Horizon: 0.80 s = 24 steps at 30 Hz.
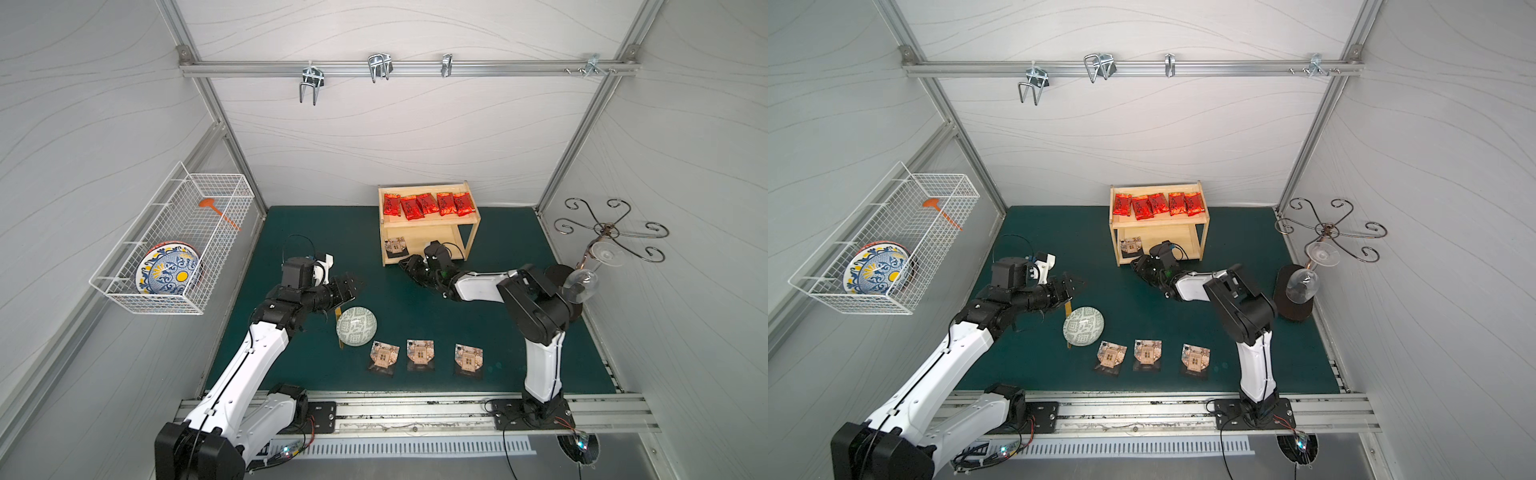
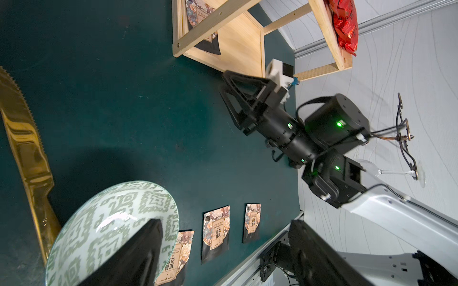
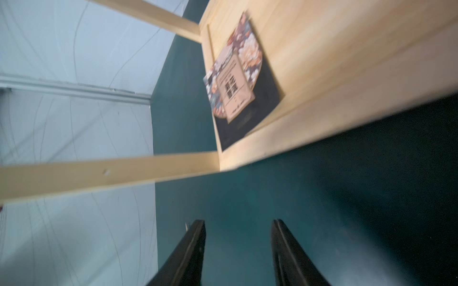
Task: Place the tea bags on the shelf by color
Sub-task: Place the tea bag on the shelf, then pick up the tea bag from the center of the board.
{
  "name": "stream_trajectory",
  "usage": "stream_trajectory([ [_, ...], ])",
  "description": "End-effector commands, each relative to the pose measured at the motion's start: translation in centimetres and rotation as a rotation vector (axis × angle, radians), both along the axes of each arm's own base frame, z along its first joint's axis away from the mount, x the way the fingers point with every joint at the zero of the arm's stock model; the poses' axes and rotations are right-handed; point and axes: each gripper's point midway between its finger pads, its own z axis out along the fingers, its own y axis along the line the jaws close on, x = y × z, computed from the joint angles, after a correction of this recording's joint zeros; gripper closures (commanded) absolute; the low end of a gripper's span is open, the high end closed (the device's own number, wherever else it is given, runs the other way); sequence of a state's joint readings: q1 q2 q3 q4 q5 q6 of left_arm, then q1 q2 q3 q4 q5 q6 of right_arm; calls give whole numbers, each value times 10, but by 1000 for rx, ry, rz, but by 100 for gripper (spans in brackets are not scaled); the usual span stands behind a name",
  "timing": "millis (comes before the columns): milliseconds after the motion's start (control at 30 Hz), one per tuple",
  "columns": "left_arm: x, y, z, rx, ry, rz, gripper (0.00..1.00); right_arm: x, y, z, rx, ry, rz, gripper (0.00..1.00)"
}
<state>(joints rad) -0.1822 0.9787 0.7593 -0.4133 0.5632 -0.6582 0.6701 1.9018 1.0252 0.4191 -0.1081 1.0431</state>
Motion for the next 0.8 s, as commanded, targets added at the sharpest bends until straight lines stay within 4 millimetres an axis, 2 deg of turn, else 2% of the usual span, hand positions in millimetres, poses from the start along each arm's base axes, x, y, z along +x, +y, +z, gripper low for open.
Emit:
stream_trajectory([
  [0, 3, -4, 7, -10, -30, -21, 15, -55, -15, 27, -179, -151, 209, 52],
  [100, -2, -14, 2, 11, -16, -55, 15, -114, -42, 26, -354, -196, 326, 52],
  [233, -16, -45, -7, 65, -9, -139, 15, -185, -72, 14, -474, -232, 449, 54],
  [367, -28, -75, -23, 101, 27, -229, 16, -231, -82, 7, -526, -296, 536, 60],
  [533, -43, -104, -53, 139, 130, -337, 20, -264, -72, -2, -450, -307, 655, 68],
  [667, -50, -122, -75, 184, 181, -396, 21, -269, -78, -27, -493, -269, 671, 77],
  [767, -51, -135, -84, 190, 198, -428, 22, -270, -78, -34, -476, -274, 668, 81],
])
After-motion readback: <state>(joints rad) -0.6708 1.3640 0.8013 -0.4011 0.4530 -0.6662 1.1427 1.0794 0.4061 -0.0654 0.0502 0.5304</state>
